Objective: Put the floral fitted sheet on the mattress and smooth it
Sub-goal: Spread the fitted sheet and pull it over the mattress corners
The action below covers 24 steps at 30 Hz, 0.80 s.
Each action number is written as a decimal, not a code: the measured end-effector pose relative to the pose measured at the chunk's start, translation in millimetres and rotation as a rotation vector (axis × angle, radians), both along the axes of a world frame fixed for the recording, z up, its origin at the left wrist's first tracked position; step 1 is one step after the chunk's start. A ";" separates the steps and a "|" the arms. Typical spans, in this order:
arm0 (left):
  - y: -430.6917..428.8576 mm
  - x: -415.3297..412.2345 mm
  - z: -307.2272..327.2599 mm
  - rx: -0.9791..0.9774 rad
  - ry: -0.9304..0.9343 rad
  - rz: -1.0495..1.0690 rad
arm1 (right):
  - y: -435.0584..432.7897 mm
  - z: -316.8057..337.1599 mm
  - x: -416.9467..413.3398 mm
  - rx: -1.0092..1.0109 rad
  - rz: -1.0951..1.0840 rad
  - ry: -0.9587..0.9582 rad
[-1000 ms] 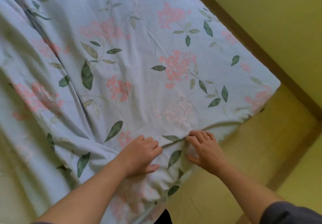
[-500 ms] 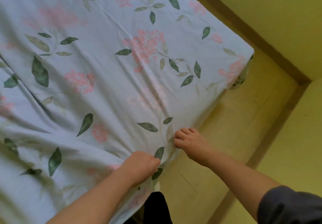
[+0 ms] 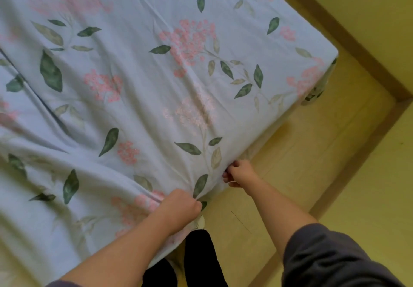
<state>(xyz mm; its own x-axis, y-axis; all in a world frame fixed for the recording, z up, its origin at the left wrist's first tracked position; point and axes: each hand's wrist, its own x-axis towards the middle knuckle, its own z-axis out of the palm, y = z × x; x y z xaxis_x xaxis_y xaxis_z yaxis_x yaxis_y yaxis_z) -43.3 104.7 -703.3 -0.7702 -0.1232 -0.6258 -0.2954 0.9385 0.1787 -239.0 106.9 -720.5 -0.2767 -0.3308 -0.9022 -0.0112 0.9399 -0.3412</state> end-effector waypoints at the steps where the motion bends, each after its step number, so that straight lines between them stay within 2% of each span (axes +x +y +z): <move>1: 0.7 3.9 0.5 -0.005 0.014 0.020 | 7.2 -4.3 -2.2 -0.011 0.027 0.043; 3: 2.6 13.5 -0.6 -0.025 0.028 0.030 | 20.6 -7.9 -12.1 0.022 0.154 0.190; 5: 5.2 24.1 2.4 -0.035 -0.010 -0.058 | 34.2 -10.1 -19.7 0.104 0.270 0.323; 7: 5.2 34.9 5.3 0.013 -0.059 -0.170 | 43.6 -4.9 -11.0 0.156 0.254 0.273; 9: -0.4 49.7 10.7 0.082 -0.006 -0.131 | 51.4 -0.3 15.3 0.141 0.323 0.216; 11: -9.9 73.4 21.9 0.144 0.137 -0.026 | 57.1 8.4 53.5 0.030 0.480 0.269; 13: -19.8 104.0 35.8 0.086 0.339 0.028 | 59.4 18.7 90.6 -0.180 0.601 0.401; 15: -28.0 146.0 48.2 0.016 0.425 0.070 | 55.5 31.3 128.6 -0.383 0.744 0.504; 17: -29.9 190.2 54.6 -0.095 0.441 0.110 | 52.5 43.1 166.3 -0.522 0.876 0.519; 20: -24.3 254.9 58.2 -0.182 0.385 0.232 | 57.5 53.5 229.2 -0.677 1.026 0.418; 22: -20.3 286.9 57.6 -0.228 0.286 0.272 | 63.2 52.1 268.1 -0.698 1.165 0.379; 24: -18.3 310.0 50.8 -0.237 0.166 0.278 | 70.5 43.9 295.0 -0.602 1.331 0.409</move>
<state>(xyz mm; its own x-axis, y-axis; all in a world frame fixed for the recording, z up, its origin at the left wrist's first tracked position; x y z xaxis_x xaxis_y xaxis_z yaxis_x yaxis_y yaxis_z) 266.7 86.4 -652.5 -0.7755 -0.4674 -0.4244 -0.5293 0.8477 0.0335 56.0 177.4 -676.6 0.3216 -0.8143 -0.4833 -0.9004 -0.1050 -0.4222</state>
